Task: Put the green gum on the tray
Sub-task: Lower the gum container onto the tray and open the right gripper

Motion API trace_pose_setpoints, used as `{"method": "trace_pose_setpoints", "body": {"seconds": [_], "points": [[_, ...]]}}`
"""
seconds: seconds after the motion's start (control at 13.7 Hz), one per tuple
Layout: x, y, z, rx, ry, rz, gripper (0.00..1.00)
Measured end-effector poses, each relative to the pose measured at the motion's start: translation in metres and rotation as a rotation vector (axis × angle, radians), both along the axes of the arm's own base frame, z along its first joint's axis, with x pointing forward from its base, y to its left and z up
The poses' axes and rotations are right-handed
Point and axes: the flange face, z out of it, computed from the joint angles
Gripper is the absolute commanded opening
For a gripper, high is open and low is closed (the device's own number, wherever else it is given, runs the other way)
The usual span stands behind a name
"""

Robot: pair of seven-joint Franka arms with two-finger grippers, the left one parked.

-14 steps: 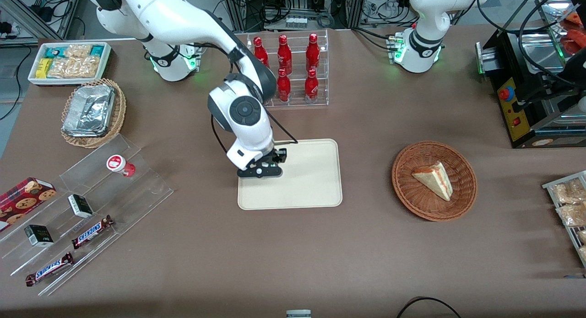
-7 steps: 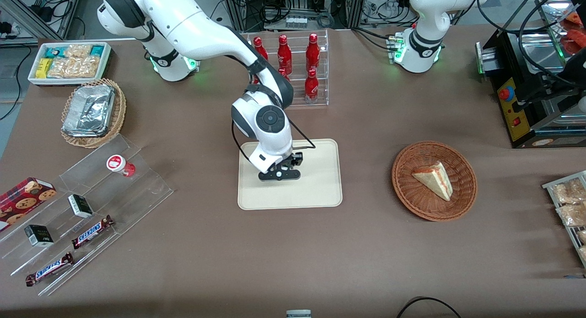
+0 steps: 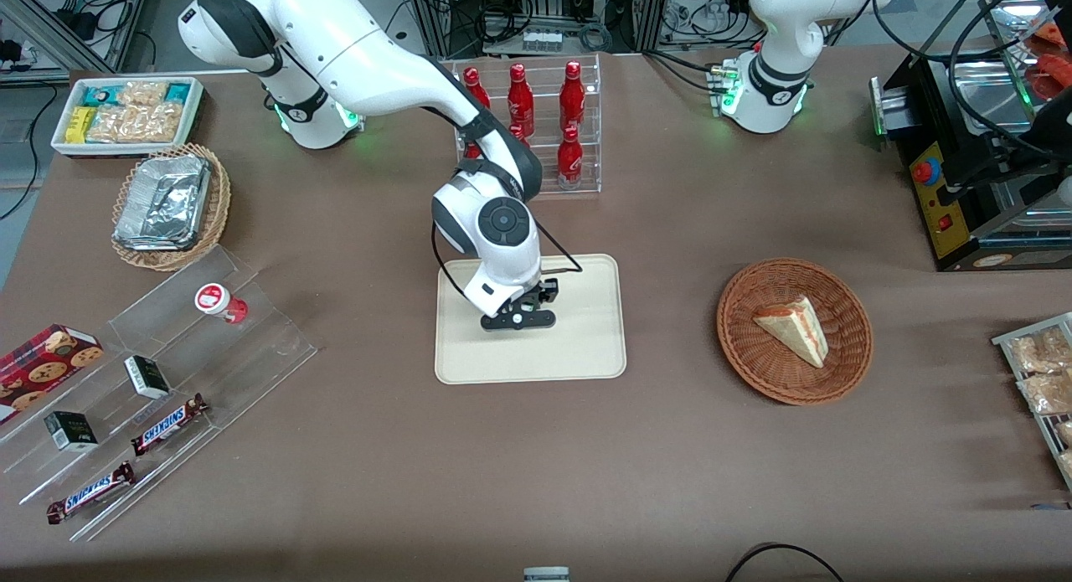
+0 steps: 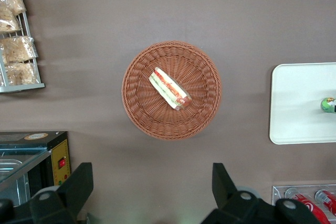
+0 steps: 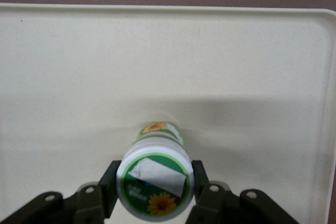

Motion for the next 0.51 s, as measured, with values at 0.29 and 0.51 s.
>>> {"method": "trace_pose_setpoints", "body": {"seconds": [0.29, 0.51], "points": [[0.001, 0.000, -0.002, 0.002, -0.003, -0.001, 0.99], [0.015, -0.003, 0.016, 0.023, -0.034, -0.016, 0.99]]}}
